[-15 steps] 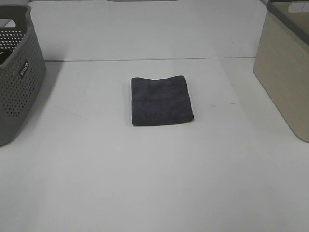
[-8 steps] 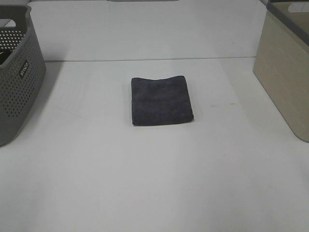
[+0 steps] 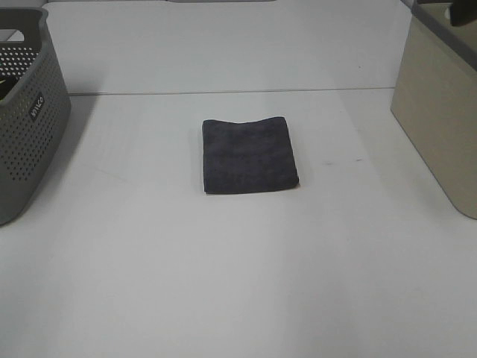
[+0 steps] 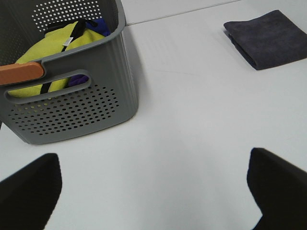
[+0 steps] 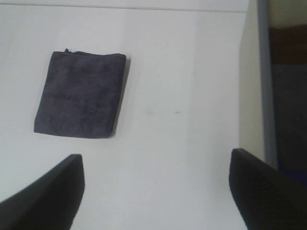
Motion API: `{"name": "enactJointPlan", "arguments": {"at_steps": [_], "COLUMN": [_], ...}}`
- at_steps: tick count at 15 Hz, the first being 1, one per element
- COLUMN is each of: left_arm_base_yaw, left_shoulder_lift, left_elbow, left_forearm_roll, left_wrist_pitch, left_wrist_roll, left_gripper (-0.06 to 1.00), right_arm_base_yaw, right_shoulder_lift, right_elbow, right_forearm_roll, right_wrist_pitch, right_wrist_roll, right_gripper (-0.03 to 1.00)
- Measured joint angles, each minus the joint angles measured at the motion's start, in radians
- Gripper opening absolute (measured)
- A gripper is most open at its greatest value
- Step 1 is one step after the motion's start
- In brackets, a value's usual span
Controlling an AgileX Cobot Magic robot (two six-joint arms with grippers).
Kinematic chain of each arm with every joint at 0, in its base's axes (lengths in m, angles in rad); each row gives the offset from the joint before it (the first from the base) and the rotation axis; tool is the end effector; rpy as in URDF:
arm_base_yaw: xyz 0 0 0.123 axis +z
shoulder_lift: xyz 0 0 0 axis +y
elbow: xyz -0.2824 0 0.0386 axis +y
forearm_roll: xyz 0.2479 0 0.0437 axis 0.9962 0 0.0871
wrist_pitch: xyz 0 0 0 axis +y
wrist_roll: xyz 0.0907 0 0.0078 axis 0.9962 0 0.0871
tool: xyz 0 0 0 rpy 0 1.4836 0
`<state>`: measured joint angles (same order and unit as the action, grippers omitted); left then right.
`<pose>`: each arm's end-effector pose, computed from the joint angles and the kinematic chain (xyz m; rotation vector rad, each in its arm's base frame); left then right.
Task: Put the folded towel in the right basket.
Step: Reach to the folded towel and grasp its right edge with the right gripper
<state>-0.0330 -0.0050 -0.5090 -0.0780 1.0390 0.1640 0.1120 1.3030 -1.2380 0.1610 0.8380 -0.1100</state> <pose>-0.0061 -0.0059 0.2816 0.2005 1.9962 -0.0090 0.2720 0.0415 0.3675 -0.1923 2.3736 0.1946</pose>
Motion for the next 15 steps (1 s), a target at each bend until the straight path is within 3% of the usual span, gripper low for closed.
{"name": "enactJointPlan", "arguments": {"at_steps": [3, 5, 10, 15], "left_arm_base_yaw": [0.0, 0.0, 0.0, 0.0], "left_shoulder_lift": [0.0, 0.0, 0.0, 0.0], "left_elbow": [0.0, 0.0, 0.0, 0.0], "left_forearm_roll": [0.0, 0.0, 0.0, 0.0], "left_wrist_pitch": [0.0, 0.0, 0.0, 0.0], "left_wrist_roll": [0.0, 0.0, 0.0, 0.0], "left_gripper": [0.99, 0.99, 0.99, 0.99], "right_arm_base_yaw": [0.144, 0.188, 0.195, 0.191], "right_shoulder_lift": [0.231, 0.368, 0.636, 0.85], "right_elbow": [-0.145, -0.199, -0.32, -0.494], "right_forearm_roll": [0.0, 0.021, 0.114, 0.174], "right_wrist_pitch": [-0.017, -0.021, -0.042, 0.065], "right_wrist_roll": [0.0, 0.008, 0.034, 0.035], "right_gripper": [0.77, 0.77, 0.76, 0.76]}}
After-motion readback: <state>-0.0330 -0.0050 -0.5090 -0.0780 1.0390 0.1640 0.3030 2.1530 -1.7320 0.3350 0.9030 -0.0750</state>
